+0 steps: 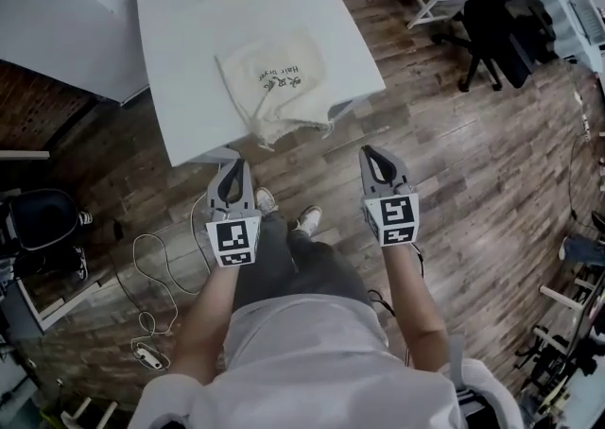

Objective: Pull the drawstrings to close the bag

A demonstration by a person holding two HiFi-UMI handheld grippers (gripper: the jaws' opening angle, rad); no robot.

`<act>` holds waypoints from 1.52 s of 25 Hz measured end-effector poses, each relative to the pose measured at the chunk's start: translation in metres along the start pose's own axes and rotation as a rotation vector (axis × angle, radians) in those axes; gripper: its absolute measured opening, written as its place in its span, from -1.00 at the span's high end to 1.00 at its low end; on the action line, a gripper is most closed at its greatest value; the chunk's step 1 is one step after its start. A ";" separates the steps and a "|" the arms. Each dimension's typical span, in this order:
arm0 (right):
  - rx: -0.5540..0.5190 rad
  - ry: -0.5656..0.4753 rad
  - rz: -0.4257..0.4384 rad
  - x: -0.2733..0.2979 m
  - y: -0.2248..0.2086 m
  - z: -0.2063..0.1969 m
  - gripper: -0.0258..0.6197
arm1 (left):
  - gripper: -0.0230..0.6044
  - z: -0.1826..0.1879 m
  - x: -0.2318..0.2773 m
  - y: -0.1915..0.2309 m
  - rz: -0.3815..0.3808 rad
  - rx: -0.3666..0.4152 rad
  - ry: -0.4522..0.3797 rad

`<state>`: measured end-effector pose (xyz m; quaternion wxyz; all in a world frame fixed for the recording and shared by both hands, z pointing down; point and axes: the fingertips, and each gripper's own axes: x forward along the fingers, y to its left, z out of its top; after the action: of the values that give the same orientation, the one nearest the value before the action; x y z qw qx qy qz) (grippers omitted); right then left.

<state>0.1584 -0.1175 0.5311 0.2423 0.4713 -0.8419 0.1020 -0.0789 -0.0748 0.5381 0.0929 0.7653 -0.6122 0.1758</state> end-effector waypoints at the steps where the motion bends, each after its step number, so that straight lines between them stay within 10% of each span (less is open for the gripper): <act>1: -0.014 0.010 -0.001 0.009 -0.003 -0.006 0.80 | 0.87 -0.011 0.007 -0.003 0.000 0.000 0.015; 7: -0.065 0.090 0.017 0.068 -0.009 -0.057 0.80 | 0.84 -0.076 0.056 -0.011 0.020 -0.022 0.091; 12: -0.077 0.146 0.046 0.113 -0.009 -0.106 0.80 | 0.23 -0.118 0.099 -0.022 0.058 -0.027 0.098; 18: -0.079 0.145 0.080 0.152 -0.015 -0.140 0.77 | -0.05 -0.147 0.141 -0.023 0.149 -0.077 0.098; 21: -0.069 0.128 0.117 0.170 -0.010 -0.148 0.46 | -0.02 -0.156 0.151 -0.015 0.190 -0.071 0.118; 25: -0.089 0.123 0.141 0.186 0.001 -0.155 0.44 | 0.67 -0.165 0.137 -0.003 0.225 -0.046 0.129; 38: -0.179 0.105 0.144 0.218 0.008 -0.148 0.44 | 0.83 -0.133 0.097 0.027 0.217 -0.071 -0.006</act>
<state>0.1020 -0.2156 0.7690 0.3194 0.3802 -0.8653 0.0681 -0.1071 -0.1213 0.6960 0.0987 0.6913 -0.6975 0.1606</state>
